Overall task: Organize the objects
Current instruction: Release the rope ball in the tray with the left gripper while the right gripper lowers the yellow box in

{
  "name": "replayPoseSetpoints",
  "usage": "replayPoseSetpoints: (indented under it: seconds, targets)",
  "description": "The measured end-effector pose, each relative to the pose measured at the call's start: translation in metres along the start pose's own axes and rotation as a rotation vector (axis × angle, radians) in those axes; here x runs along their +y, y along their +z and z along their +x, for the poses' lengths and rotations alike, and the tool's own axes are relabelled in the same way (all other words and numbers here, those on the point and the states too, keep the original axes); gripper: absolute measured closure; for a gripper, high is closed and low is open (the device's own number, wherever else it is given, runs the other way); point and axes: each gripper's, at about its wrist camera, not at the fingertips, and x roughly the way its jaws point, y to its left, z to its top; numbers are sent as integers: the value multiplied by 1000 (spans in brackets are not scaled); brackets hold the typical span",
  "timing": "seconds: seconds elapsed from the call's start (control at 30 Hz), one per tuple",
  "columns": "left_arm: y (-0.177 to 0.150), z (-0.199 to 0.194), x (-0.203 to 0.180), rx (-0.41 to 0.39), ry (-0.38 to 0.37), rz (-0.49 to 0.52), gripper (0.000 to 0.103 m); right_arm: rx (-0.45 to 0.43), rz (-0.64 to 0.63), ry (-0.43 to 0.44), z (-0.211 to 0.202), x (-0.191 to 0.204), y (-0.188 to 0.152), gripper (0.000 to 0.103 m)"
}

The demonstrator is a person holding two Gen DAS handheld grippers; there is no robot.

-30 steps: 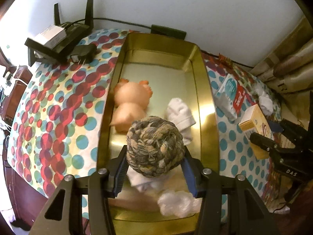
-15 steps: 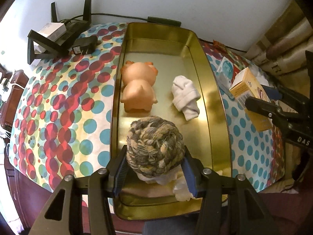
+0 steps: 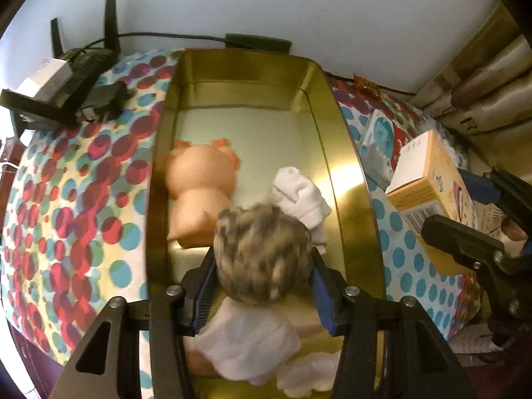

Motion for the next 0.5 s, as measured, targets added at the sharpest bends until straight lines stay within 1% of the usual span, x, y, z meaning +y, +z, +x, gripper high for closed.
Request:
replayPoseSetpoints:
  seconds: [0.1, 0.2, 0.4, 0.5]
  targets:
    - [1, 10, -3, 26, 16, 17, 51, -7, 6, -7, -2, 1, 3, 50]
    - [0, 15, -1, 38, 3, 2, 51, -13, 11, -16, -3, 2, 5, 50]
    - [-2, 15, -2, 42, 6, -2, 51, -2, 6, -19, 2, 8, 7, 50]
    - [-5, 11, 2, 47, -11, -23, 51, 7, 0, -8, 9, 12, 10, 50]
